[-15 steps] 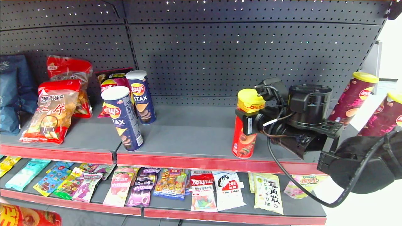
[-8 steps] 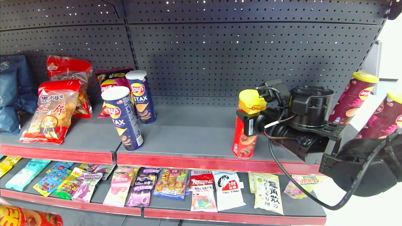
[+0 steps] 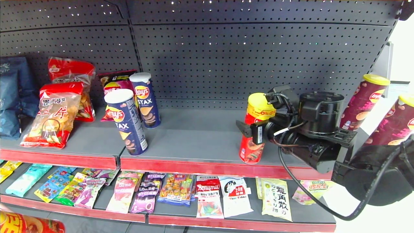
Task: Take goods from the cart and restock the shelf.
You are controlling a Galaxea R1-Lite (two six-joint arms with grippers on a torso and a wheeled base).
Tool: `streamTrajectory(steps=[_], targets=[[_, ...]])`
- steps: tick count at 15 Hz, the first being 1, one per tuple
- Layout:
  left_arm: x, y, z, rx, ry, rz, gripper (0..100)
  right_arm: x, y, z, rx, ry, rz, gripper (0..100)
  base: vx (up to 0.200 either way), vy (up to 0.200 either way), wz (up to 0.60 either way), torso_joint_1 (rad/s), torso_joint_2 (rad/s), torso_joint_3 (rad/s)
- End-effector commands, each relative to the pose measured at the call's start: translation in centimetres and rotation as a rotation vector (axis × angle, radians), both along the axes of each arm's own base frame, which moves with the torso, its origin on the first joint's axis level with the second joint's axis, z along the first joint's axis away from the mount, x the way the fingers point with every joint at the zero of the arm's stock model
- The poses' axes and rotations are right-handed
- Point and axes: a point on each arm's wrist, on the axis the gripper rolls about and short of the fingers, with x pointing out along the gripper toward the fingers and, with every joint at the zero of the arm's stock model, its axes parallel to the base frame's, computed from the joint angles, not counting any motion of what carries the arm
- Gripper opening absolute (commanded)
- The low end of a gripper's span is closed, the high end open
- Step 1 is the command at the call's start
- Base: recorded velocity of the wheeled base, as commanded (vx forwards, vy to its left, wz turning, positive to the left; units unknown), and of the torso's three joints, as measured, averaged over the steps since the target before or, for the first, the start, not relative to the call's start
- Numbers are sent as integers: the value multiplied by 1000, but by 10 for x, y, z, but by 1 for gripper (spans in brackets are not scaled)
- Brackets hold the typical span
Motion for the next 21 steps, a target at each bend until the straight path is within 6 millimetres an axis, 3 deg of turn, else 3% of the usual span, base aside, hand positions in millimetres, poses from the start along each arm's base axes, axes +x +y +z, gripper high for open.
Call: streamTrajectory(steps=[1, 3, 5, 6, 8, 10, 13, 16, 18, 21], targets=[[0, 0, -1, 0, 1, 0, 0, -3, -2, 5, 9, -13, -2, 100, 0, 0, 0, 0, 0, 0], [0, 0, -2, 0, 1, 0, 0, -9, -6, 7, 10, -16, -5, 100, 0, 0, 0, 0, 0, 0], [0, 0, -1, 0, 1, 0, 0, -44, -25, 9, 5, -7, 10, 100, 0, 0, 0, 0, 0, 0], [0, 0, -1, 0, 1, 0, 0, -52, -29, 10, 6, -9, 15, 100, 0, 0, 0, 0, 0, 0], [0, 0, -1, 0, 1, 0, 0, -93, -49, 18, 34, -40, 54, 100, 0, 0, 0, 0, 0, 0], [0, 0, 0, 0, 1, -3, 0, -117, -71, 23, 62, -80, 45, 100, 0, 0, 0, 0, 0, 0], [1, 0, 4, 1, -5, -4, 0, -141, -123, 14, 4, -124, -68, 100, 0, 0, 0, 0, 0, 0], [7, 0, 23, 1, -5, -29, 0, -174, -170, 1, -29, -67, 25, 100, 0, 0, 0, 0, 0, 0], [12, 0, 37, 0, -10, -61, 0, -205, -182, -11, -28, -59, -103, 100, 0, 0, 0, 0, 0, 0], [14, -1, 42, 0, -12, -112, 0, -248, -185, -28, -2, -93, -290, 100, 0, 0, 0, 0, 0, 0]])
